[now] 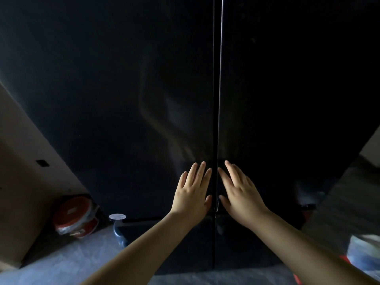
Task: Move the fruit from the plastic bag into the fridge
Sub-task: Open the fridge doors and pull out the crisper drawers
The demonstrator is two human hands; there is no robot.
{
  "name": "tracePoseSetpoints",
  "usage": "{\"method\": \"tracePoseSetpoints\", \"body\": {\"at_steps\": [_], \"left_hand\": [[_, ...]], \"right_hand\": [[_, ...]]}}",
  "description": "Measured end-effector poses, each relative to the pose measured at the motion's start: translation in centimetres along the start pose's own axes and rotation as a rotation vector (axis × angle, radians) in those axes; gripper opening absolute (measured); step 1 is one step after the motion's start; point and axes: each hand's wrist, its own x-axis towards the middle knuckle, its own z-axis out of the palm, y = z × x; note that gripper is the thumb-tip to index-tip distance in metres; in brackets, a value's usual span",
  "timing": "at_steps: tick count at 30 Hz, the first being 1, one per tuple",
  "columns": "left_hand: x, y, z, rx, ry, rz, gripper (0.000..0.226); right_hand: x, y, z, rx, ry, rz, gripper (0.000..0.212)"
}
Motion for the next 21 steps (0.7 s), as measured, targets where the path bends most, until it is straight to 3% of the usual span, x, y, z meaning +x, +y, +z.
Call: {"method": "tracePoseSetpoints", "body": {"at_steps": [8, 13, 15, 18, 21], "left_hand": [[0.1, 1.2, 2.0, 0.034, -0.078, -0.058, 0.081], [-1.7, 2.4, 3.8, -0.263, -0.097, -0.208, 0.072], [-2.6, 3.1, 4.9, -0.514, -0.131, -0.400, 0.065], [-2.7, 3.6, 6.4, -1.083, -0.243, -0.883, 0.051], [-2.0, 3.8, 7.4, -1.677, -0.252, -1.339, 0.024]], "right_hand": [[-0.4, 1.3, 2.2, 0.135, -0.015, -0.024, 0.073], [-2.9, 1.7, 5.1, 0.524, -0.099, 0.065, 0.065], [-3.3, 1.8, 6.5, 0.805, -0.156, 0.264, 0.061], [-2.8, 2.0, 8.7, 1.285, -0.286, 0.739, 0.047], [-2.2, 2.1, 10.8, 1.783, -0.282, 1.170, 0.037]]}}
